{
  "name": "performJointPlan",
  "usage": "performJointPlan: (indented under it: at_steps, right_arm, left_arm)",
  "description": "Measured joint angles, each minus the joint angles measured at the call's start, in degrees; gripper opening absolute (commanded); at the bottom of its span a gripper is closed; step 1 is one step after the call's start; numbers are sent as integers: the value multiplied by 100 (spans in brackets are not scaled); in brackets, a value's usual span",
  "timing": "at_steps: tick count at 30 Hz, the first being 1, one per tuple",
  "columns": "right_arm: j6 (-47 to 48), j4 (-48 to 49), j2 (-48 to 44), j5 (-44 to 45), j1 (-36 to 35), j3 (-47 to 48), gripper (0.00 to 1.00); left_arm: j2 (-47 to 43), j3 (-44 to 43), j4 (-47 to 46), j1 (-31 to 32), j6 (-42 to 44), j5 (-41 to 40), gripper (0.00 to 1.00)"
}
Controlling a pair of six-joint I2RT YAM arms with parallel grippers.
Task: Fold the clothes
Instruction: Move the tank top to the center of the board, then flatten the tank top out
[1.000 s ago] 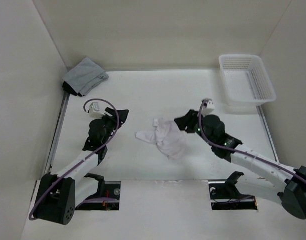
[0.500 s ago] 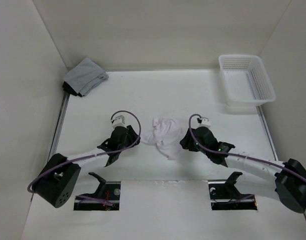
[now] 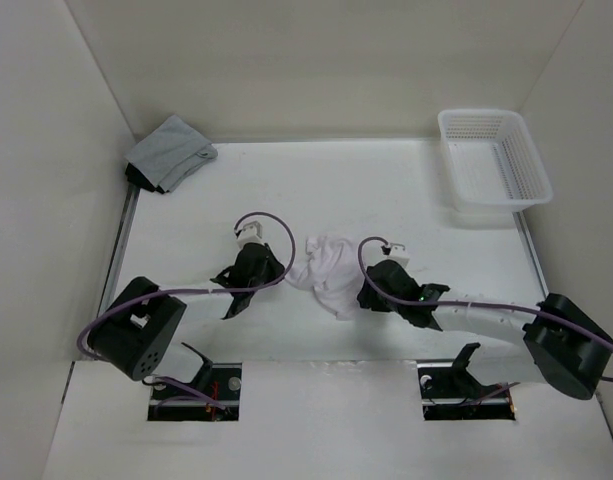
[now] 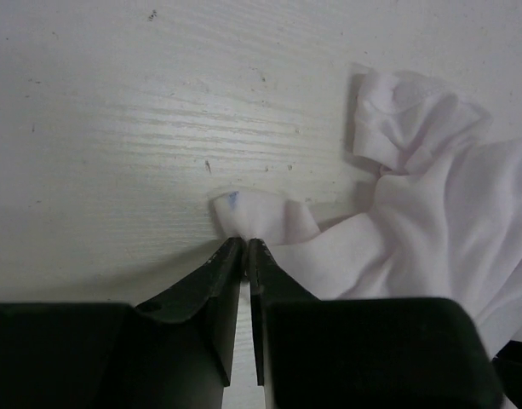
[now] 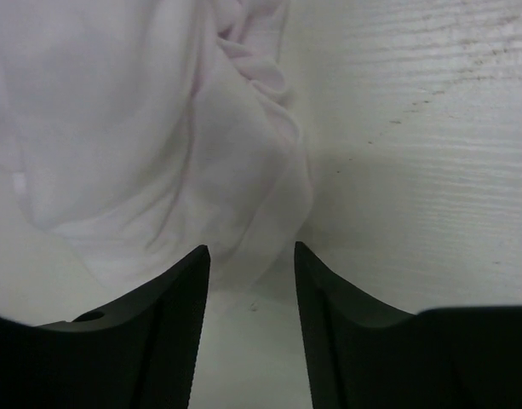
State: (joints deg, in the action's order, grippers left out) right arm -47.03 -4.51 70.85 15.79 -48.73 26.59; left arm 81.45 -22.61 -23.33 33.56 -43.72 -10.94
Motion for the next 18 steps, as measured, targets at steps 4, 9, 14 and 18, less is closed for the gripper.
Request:
performJointPlan:
  at_steps: [4,9,14,18]
  right_arm:
    - [-98,44,476,81,0,286,7]
    - [-87,-7,111,402,-98,295,4]
    - [243,-588,-1685,719,-264,717,6]
    - [599,-990,-2861,734,-275,1655,7]
  left_arm:
    - [-221,-39,24,0,2,-9,2]
    - [-1071,-280,299,-11,57,-22,0]
    - [-2404,-966,866,-72,249,-68,0]
    - [-3364,-1515,1163,-271,297,-164,0]
